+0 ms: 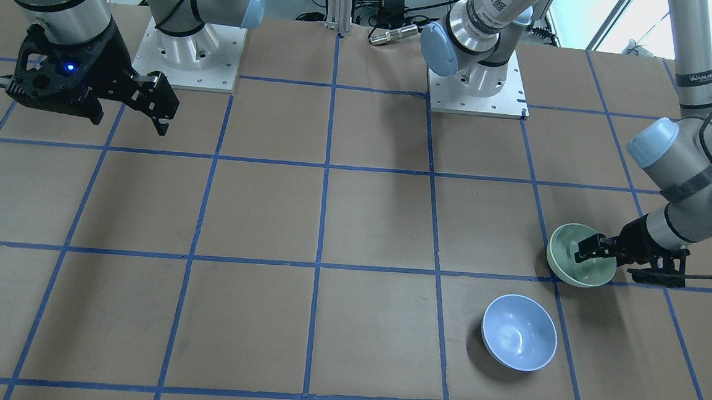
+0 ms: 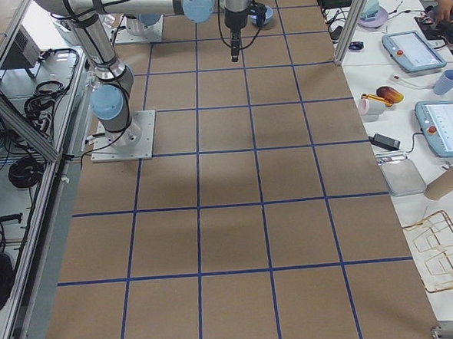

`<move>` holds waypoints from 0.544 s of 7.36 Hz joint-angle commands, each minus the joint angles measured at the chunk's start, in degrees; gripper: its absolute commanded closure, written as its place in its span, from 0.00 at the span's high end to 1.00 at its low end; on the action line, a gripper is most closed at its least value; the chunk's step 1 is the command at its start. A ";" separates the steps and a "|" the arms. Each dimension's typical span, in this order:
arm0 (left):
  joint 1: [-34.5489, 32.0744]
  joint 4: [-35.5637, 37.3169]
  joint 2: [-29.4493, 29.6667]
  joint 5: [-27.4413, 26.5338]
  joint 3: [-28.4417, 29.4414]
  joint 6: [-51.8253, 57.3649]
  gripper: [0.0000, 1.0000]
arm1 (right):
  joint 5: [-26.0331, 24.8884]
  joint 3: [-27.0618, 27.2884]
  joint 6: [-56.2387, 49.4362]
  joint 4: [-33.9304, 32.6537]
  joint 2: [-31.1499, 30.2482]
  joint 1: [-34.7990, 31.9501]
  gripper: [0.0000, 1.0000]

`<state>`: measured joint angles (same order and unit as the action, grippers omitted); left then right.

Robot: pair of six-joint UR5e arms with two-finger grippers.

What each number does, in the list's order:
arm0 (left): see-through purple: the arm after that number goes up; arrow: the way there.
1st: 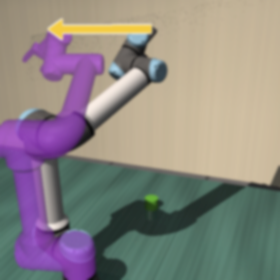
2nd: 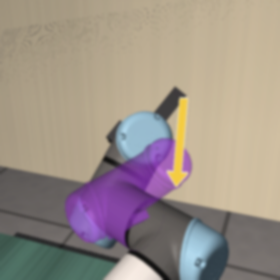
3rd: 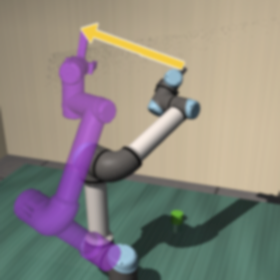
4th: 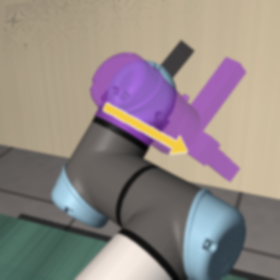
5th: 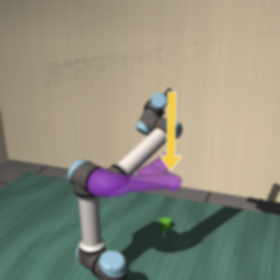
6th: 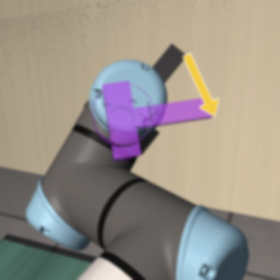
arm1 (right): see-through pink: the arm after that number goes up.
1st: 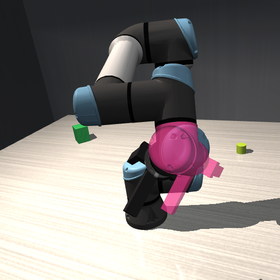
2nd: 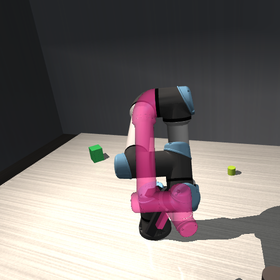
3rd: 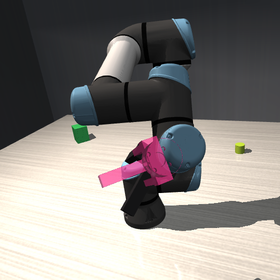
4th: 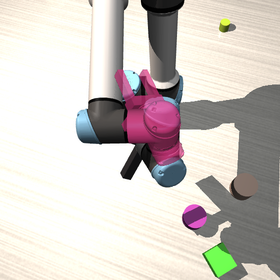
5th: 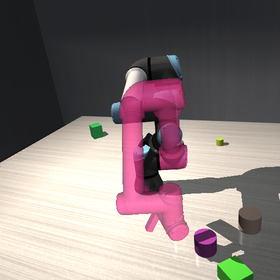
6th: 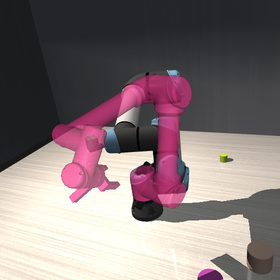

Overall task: Stack green bowl on blue bowl
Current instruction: 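Close the left gripper on the rim of the pale green bowl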

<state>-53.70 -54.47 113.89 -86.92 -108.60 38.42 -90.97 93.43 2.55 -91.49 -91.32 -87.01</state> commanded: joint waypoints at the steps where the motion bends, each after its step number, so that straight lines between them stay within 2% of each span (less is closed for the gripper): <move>1: 0.00 0.06 0.02 -0.01 -0.04 0.07 0.42 | 0.09 0.00 0.00 0.00 0.00 0.00 1.00; 3: 0.00 0.06 0.02 -0.18 -0.04 1.90 0.19 | 0.00 0.00 0.00 0.00 0.00 0.00 1.00; 4: 0.00 0.06 0.02 -0.10 -0.04 2.00 0.11 | 0.00 0.00 0.00 0.00 0.00 0.00 1.00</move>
<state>-53.71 -54.40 113.88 -87.01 -108.62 39.84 -90.96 93.43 2.55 -91.49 -91.32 -87.01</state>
